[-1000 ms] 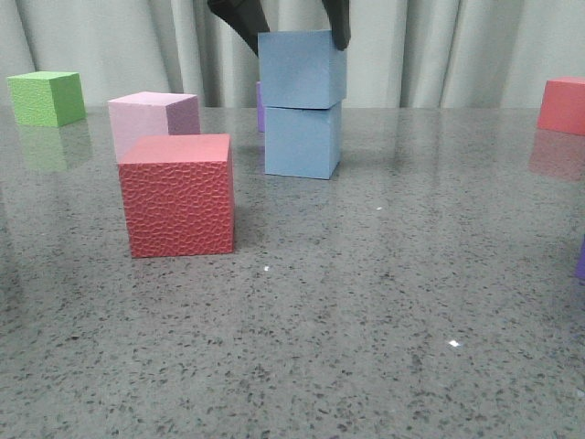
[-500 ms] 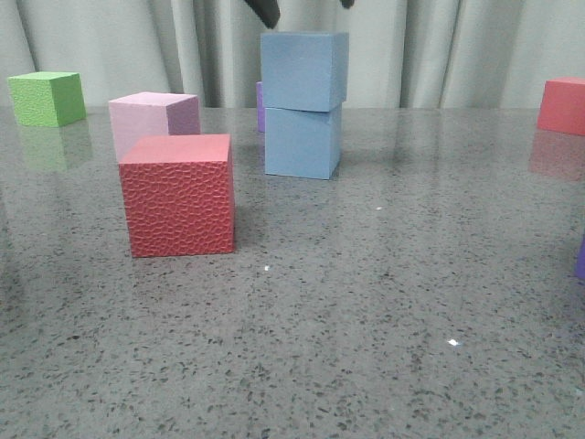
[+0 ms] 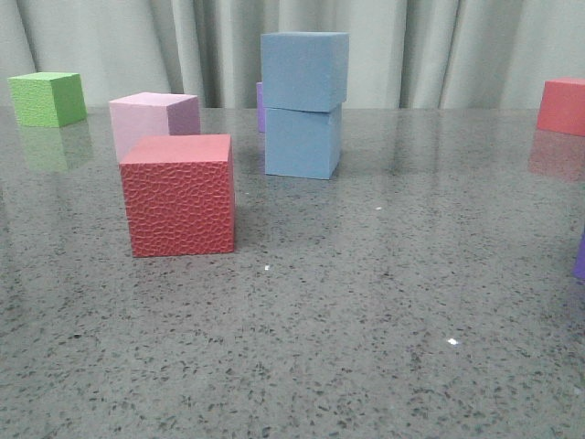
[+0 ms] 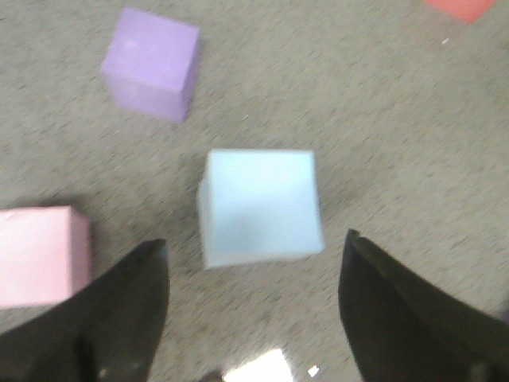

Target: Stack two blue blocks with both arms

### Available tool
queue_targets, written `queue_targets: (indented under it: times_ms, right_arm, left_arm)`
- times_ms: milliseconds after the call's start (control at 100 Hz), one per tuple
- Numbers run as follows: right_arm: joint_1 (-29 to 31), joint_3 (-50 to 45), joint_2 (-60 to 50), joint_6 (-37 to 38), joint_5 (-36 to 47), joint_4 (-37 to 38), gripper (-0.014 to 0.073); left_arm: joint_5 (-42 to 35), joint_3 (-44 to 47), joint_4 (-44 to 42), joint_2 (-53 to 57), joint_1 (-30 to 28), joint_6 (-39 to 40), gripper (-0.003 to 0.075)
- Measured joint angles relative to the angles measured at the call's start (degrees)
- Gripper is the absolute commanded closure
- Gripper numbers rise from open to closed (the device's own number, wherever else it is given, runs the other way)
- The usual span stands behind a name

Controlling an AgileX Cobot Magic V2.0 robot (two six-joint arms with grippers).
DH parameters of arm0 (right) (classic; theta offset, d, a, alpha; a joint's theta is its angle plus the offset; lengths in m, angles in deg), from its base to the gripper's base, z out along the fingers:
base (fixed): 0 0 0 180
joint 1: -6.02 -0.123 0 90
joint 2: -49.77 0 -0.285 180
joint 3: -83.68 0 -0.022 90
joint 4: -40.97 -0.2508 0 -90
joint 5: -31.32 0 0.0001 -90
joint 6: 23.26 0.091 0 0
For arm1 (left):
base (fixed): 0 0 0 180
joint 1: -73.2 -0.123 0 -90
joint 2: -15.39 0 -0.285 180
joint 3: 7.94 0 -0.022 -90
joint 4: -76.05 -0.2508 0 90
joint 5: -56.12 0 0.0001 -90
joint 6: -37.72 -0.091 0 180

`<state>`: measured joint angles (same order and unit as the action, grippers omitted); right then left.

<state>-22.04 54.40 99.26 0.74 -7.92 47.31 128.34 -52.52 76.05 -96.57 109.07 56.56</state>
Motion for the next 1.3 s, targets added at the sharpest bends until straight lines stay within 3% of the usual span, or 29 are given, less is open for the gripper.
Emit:
queue_targets:
  times_ms: [120, 440, 520, 870, 1110, 1300]
  right_arm:
    - [0.0, -0.2, -1.43, 0.0, 0.16, 0.85, 0.0175]
    - [0.0, -1.26, -7.65, 0.0, -0.81, 3.63, 0.0671]
    - [0.0, -2.88, -9.71, 0.0, -0.7, 4.17, 0.0661]
    - [0.0, -14.6, -23.04, 0.0, 3.94, 5.23, 0.0662]
    - [0.0, -21.16, -32.15, 0.0, 7.29, 5.83, 0.0662]
    - [0.0, -22.23, -34.94, 0.0, 8.17, 6.06, 0.0662]
  left_arm:
    - [-1.44, 8.62, -2.34, 6.29, 1.09, 0.0, 0.0405]
    - [-16.61, 34.67, -2.81, 27.12, 2.61, 0.0, 0.0678]
    - [-21.09, 41.68, -2.81, 32.45, 2.61, 0.0, 0.0741]
    - [-39.43, 68.91, -2.93, 55.25, 2.61, 0.0, 0.0739]
    - [-45.37, 83.56, -2.93, 68.96, 2.61, 0.0, 0.0739]
    - [-46.61, 88.53, -2.93, 76.03, 2.61, 0.0, 0.0739]
